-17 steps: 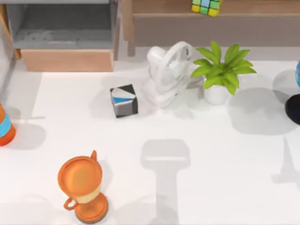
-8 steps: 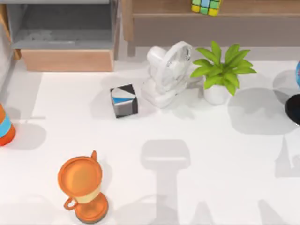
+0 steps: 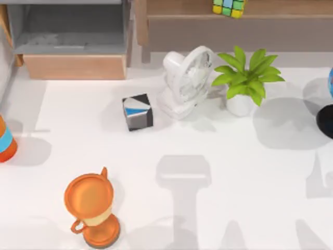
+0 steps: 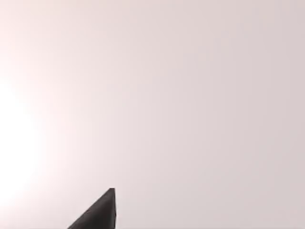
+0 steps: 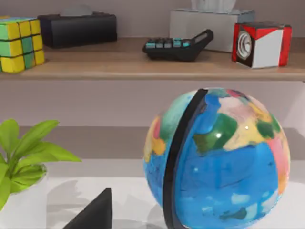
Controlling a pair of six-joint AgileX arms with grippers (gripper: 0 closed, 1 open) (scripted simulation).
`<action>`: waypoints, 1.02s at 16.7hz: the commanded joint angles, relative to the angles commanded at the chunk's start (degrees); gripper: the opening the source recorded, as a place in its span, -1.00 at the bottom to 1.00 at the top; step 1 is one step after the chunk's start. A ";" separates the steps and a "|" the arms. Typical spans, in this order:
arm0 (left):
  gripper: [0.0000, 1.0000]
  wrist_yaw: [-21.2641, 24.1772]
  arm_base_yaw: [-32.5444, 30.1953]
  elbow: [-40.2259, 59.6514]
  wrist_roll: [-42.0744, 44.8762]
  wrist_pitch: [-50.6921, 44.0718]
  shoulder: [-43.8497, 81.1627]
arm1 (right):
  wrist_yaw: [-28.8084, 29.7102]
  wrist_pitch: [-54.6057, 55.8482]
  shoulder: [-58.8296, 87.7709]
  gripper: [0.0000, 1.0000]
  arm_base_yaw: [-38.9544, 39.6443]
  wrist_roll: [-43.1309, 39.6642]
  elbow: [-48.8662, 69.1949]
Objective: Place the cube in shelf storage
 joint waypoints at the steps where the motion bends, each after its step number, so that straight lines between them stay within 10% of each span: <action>1: 1.00 1.19 -4.17 -1.33 -4.17 0.49 -0.45 | 0.00 0.00 0.00 1.00 0.00 0.00 0.00; 6: 1.00 5.00 -17.45 -5.61 -17.47 2.05 -1.90 | 0.00 0.00 0.00 1.00 0.00 0.00 0.00; 17: 1.00 3.70 -20.33 -3.75 -18.71 0.95 -1.07 | 0.00 0.00 0.00 1.00 0.00 0.00 0.00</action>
